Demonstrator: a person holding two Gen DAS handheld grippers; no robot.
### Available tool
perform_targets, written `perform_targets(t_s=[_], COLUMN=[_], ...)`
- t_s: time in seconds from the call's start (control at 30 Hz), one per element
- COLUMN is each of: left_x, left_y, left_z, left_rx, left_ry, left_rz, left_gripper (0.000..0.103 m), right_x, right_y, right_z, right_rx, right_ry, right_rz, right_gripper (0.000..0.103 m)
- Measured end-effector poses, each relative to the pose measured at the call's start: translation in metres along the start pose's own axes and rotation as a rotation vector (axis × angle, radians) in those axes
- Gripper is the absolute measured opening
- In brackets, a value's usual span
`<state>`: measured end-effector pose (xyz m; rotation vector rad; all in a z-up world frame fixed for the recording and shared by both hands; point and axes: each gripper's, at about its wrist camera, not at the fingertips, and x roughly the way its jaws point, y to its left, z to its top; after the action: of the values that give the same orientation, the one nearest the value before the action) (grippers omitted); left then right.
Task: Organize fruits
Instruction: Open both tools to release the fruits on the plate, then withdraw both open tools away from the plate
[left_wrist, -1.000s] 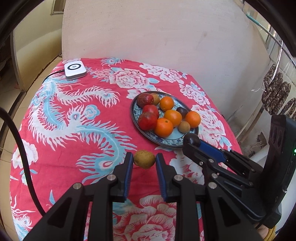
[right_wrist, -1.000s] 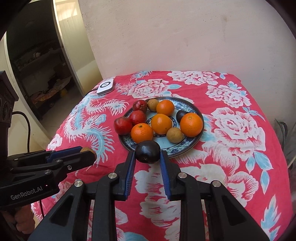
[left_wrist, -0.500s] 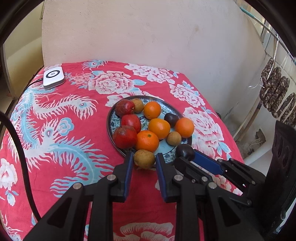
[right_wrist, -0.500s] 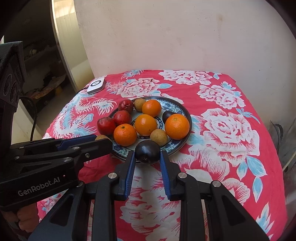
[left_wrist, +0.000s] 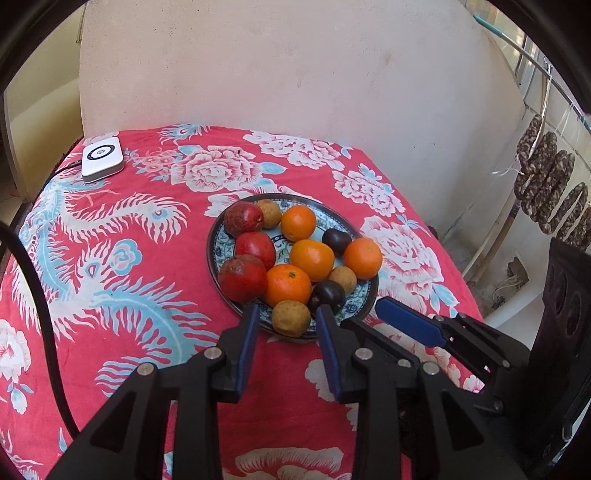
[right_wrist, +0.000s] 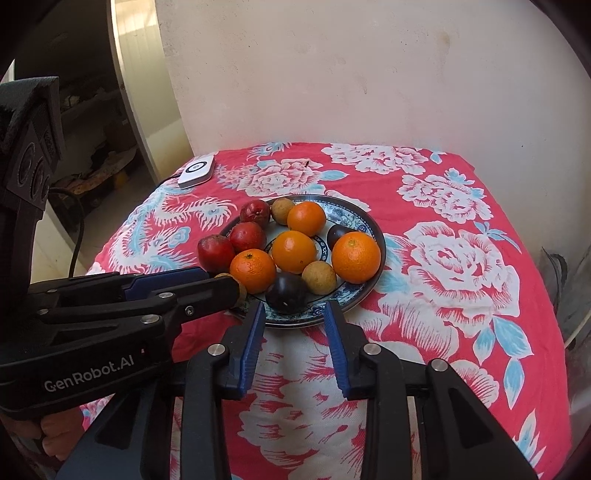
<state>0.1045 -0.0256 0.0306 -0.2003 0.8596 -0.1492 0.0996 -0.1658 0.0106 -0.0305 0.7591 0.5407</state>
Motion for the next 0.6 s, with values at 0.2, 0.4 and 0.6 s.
perform_targets(t_s=[0.2, 0.4, 0.6], left_x=[-0.006, -0.007, -0.003], left_y=[0.001, 0.005, 0.010], left_z=[-0.005, -0.013, -0.020], left_rx=[0.001, -0.020, -0.054], left_ry=[-0.005, -0.017, -0.008], left_rz=[0.043, 0.132, 0.186], left_gripper=[0.043, 0.052, 0.062], right_x=[-0.001, -0.001, 0.001], right_y=[-0.001, -0.008, -0.012], right_z=[-0.003, -0.010, -0.014], right_rx=[0.012, 0.033, 0.041], right_ry=[0.013, 0.035, 0.059], right_rz=[-0.015, -0.049, -0.095], right_gripper=[0.041, 0.047, 0.053])
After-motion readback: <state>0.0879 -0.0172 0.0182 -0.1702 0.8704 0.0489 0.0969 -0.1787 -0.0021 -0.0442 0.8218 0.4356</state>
